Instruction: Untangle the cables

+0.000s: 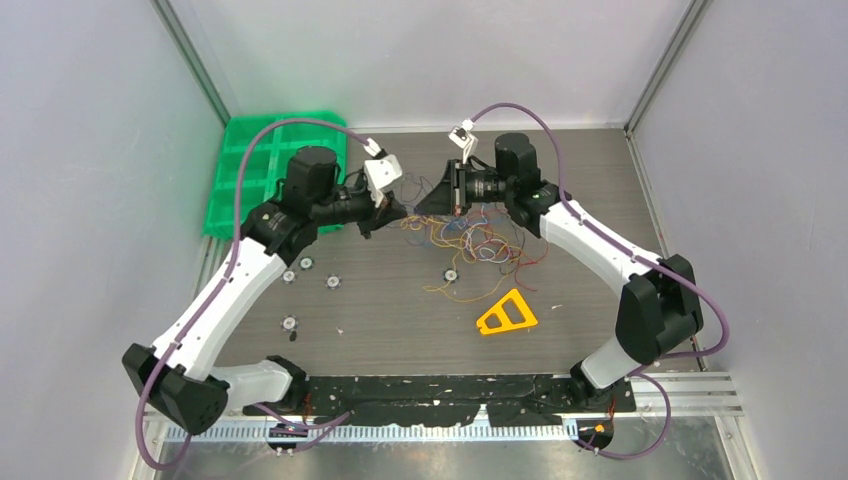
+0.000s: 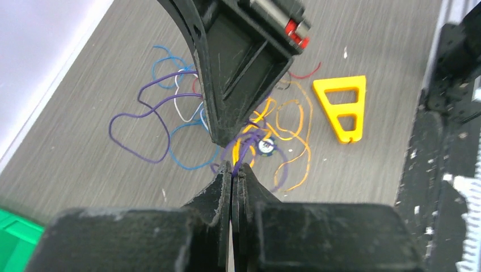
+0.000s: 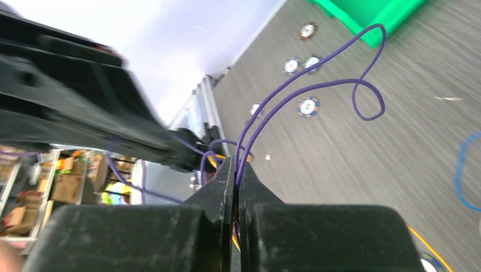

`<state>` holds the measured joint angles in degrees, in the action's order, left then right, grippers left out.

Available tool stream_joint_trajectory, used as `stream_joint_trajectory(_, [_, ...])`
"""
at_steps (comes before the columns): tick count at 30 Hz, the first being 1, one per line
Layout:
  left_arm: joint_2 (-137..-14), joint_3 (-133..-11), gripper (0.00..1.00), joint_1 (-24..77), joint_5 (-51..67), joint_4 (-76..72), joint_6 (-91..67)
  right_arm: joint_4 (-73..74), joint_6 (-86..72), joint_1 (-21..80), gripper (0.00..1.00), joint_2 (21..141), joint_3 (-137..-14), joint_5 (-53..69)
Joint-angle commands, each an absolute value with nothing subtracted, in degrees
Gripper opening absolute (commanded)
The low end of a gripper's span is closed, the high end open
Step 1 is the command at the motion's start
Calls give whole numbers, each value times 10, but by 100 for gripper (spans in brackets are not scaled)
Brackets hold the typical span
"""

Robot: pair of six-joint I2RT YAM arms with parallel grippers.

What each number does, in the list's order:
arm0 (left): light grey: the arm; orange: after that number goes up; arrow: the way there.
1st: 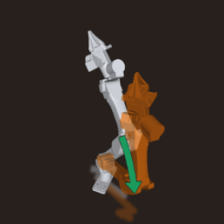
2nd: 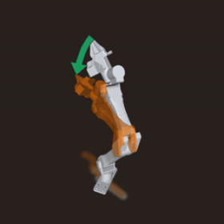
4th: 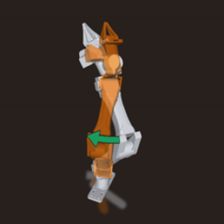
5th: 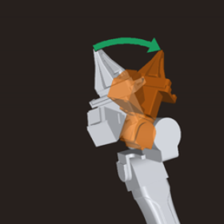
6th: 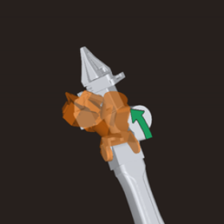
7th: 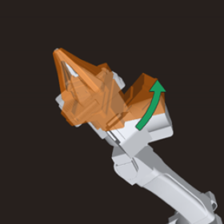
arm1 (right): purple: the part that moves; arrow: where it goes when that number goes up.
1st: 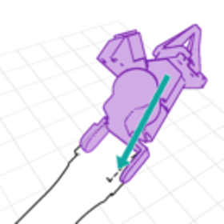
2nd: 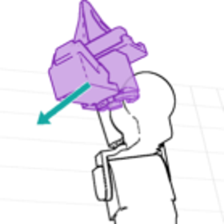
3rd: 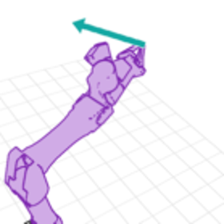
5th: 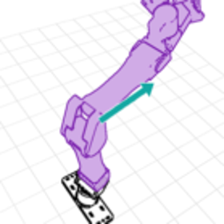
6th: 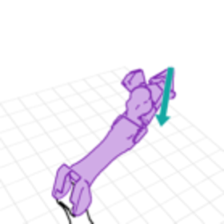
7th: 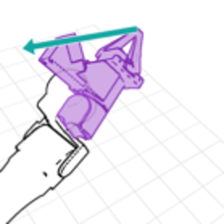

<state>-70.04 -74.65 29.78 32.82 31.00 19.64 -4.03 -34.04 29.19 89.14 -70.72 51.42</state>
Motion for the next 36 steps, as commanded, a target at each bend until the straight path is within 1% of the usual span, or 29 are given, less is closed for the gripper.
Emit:
stream_joint_trajectory(1, [-649,-756,0,263,374,283,82,56,-226,262,5,890,-726,445])
stream_joint_trajectory(5, [-632,-754,0,223,372,235,-38,103,-177,238,6,917,-735,411])
stream_joint_trajectory(6, [-631,-757,0,216,367,224,-62,119,-160,234,11,924,-743,407])
stream_joint_trajectory(11, [-644,-787,0,180,394,176,-181,166,-105,217,22,937,-760,400])
stream_joint_trajectory(12, [-649,-792,0,180,402,175,-193,175,-93,210,33,937,-762,404])
stream_joint_trajectory(13, [-653,-796,0,180,410,172,-205,177,-90,207,39,938,-764,428])
stream_joint_trajectory(14, [-658,-797,0,180,417,168,-223,177,-91,197,54,939,-767,442])
stream_joint_trajectory(17, [-670,-791,0,180,421,157,-255,148,-127,179,74,929,-768,492])
stream_joint_trajectory(18, [-673,-787,0,180,418,153,-264,140,-138,178,77,925,-768,497])
stream_joint_trajectory(19, [-675,-784,0,180,413,150,-274,112,-167,178,81,914,-760,506])
stream_joint_trajectory(20, [-676,-781,0,180,408,145,-284,87,-187,178,83,907,-753,509])
stream_joint_trajectory(21, [-678,-778,0,180,401,141,-298,20,-238,179,87,889,-731,512])
stream_joint_trajectory(22, [-679,-776,0,180,390,140,-312,-13,-264,181,91,879,-719,508])
stream_joint_trajectory(23, [-680,-776,0,180,383,140,-325,-52,-302,185,97,860,-703,492])
stream_joint_trajectory(24, [-682,-777,0,180,380,140,-338,-64,-312,188,99,851,-699,488])
stream_joint_trajectory(25, [-684,-778,0,180,377,139,-350,-77,-316,199,96,839,-699,484])
stream_joint_trajectory(26, [-686,-778,0,180,372,139,-362,-74,-312,205,96,834,-704,475])
stream_joint_trajectory(29, [-689,-779,0,180,361,138,-392,3,-232,251,95,826,-745,431])
stream_joint_trajectory(32, [-694,-779,0,184,370,132,-405,50,-172,293,95,843,-779,361])
stream_joint_trajectory(36, [-695,-777,0,187,388,118,-416,56,-164,319,96,878,-824,301])
